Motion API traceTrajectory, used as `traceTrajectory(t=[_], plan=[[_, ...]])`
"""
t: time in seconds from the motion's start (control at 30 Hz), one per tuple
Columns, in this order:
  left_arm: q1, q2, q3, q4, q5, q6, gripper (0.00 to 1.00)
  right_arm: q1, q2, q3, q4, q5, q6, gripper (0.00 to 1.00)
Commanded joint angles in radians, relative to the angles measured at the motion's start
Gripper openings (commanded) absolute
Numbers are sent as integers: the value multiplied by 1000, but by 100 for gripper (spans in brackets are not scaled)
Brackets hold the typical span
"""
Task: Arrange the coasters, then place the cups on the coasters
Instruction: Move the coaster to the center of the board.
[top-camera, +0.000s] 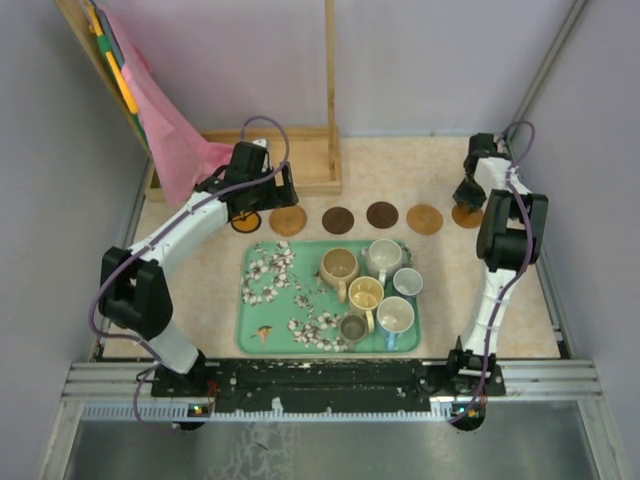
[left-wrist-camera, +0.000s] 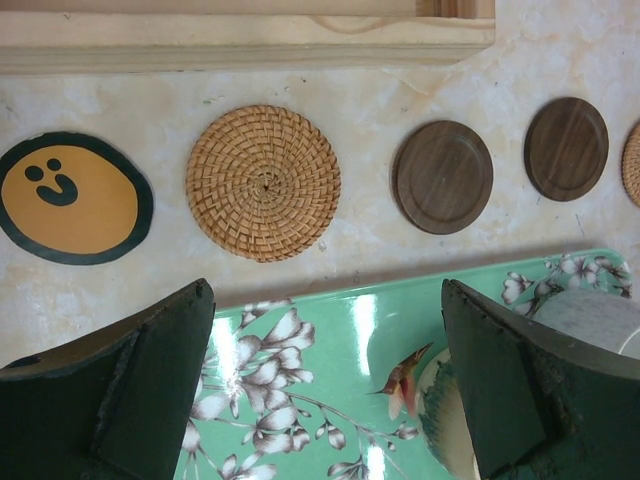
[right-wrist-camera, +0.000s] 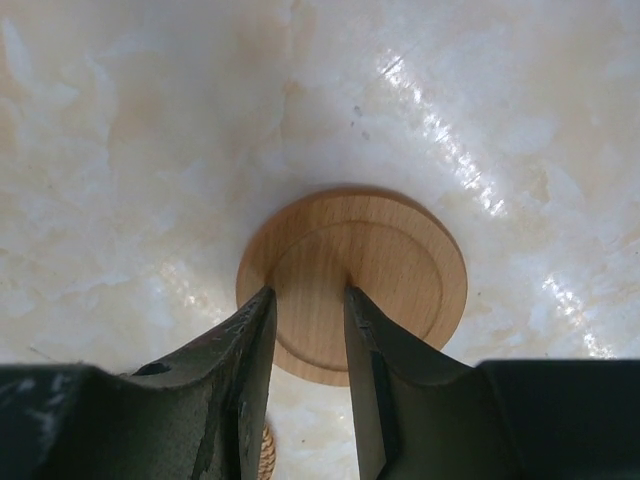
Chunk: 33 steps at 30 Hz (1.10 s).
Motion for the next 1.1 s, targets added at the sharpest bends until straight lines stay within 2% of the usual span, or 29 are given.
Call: traceTrajectory(t=[0.0,0.43,0.7,1.07], plan=[[-5,22,40,5,-2,14,100,49,-114,-44,30,-5,-1,35],[-4,43,47,27,4,37,100,106,-357,-237,98,7,-14,35],[-5,44,43,48,8,59,100,69,-297,-242,128,-15,-28,35],[-4,53,28,71,29,59,100,15,-170,-128,103,-12,-48,35]])
